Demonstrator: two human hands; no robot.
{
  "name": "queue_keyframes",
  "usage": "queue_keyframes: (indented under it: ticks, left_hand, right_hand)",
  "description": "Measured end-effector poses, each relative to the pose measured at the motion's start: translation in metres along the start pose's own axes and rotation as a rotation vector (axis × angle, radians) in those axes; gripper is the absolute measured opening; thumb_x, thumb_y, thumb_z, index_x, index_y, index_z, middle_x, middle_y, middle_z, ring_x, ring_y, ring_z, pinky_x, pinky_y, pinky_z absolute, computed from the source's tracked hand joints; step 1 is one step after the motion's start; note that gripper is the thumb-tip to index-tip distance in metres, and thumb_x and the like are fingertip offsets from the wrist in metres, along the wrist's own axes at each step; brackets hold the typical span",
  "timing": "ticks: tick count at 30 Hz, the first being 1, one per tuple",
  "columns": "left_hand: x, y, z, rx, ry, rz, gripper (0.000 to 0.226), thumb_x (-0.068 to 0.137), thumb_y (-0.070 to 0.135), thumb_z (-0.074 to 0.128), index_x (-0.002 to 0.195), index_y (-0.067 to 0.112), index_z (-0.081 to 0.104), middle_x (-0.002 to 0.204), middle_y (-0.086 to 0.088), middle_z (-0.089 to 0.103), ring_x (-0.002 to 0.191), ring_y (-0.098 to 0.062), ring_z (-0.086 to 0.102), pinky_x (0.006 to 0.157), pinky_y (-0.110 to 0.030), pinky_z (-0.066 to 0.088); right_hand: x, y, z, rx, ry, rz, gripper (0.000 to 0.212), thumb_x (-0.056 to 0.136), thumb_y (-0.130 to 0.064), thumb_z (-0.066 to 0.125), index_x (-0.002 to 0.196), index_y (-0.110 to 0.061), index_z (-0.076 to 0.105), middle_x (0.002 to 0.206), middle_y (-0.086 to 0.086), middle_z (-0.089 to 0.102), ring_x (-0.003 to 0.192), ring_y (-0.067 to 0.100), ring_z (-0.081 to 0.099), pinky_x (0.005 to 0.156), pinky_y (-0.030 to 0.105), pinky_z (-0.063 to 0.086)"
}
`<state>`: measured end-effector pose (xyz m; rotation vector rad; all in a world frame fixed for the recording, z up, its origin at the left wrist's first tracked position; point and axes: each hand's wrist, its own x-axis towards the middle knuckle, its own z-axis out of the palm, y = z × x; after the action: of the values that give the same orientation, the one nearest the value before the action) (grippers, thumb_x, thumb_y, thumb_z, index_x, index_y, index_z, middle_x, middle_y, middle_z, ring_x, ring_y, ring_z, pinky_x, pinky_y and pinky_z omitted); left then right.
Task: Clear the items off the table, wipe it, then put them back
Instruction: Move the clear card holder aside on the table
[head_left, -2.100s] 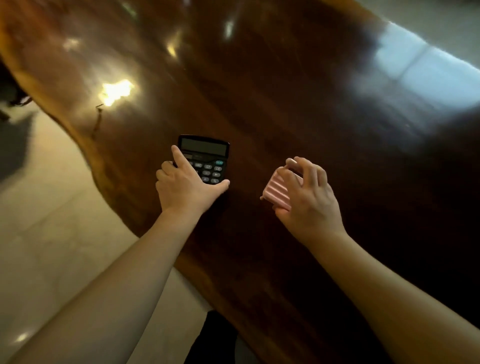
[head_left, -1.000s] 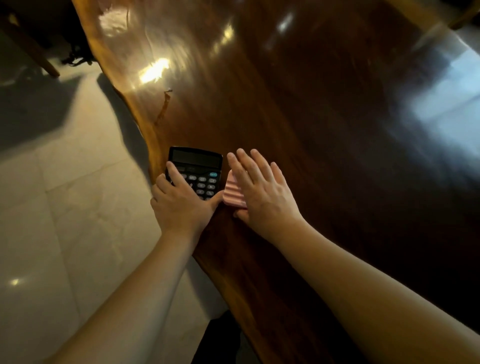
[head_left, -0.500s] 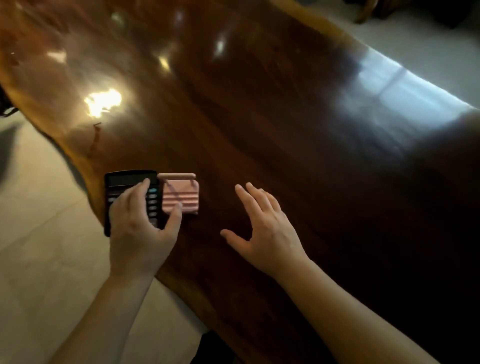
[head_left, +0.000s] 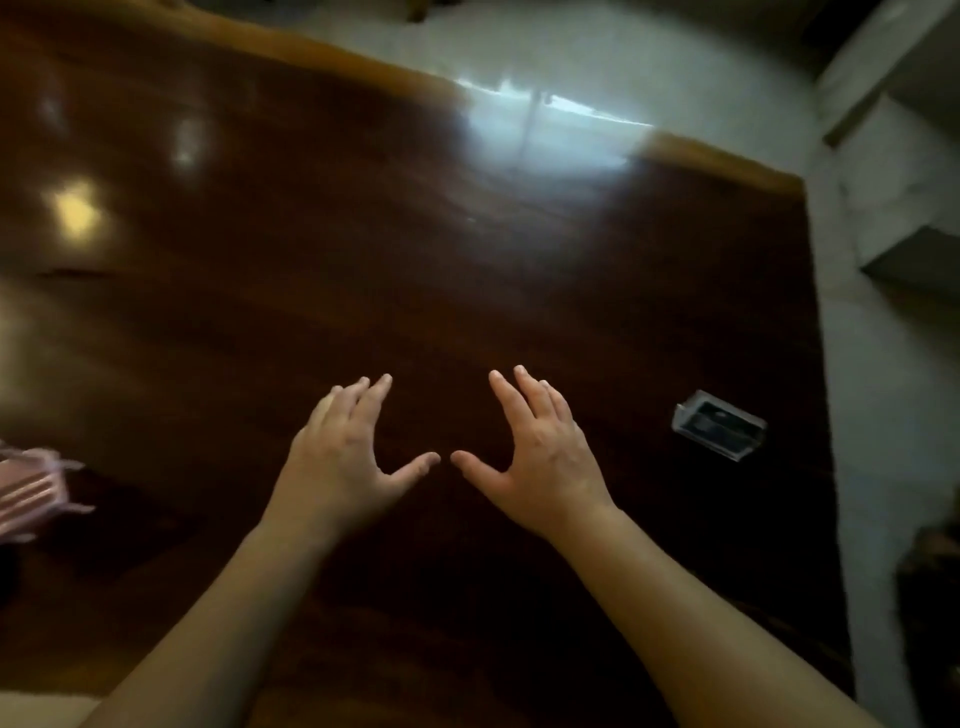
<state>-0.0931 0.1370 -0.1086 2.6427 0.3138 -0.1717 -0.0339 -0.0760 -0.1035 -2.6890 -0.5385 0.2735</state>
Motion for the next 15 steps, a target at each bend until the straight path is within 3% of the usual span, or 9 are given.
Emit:
queue_keyframes:
  ticks: [10, 15]
  left_hand:
    - [0.06, 0.139, 0.095, 0.143, -0.188, 0.233, 0.104, 0.075, 0.08, 0.057, 0.157, 0.028, 0.021, 0.163, -0.001, 0.027, 0.151, -0.026, 0.019, 0.114, -0.052, 0.034]
    - [0.081, 0.178, 0.14, 0.263, -0.311, 0.264, 0.107, 0.074, 0.083, 0.053, 0.158, 0.032, 0.012, 0.167, -0.003, 0.014, 0.153, -0.029, 0.005, 0.117, -0.058, 0.024]
  right_hand:
    - [-0.029, 0.174, -0.049, -0.04, 0.122, 0.35, 0.087, 0.083, -0.061, 0.067, 0.154, -0.027, 0.029, 0.162, 0.005, 0.027, 0.149, 0.027, 0.02, 0.113, 0.052, 0.032]
    - [-0.029, 0.24, -0.055, -0.039, 0.13, 0.487, 0.085, 0.085, -0.05, 0.071, 0.154, -0.024, 0.028, 0.162, 0.006, 0.026, 0.15, 0.031, 0.014, 0.114, 0.054, 0.029]
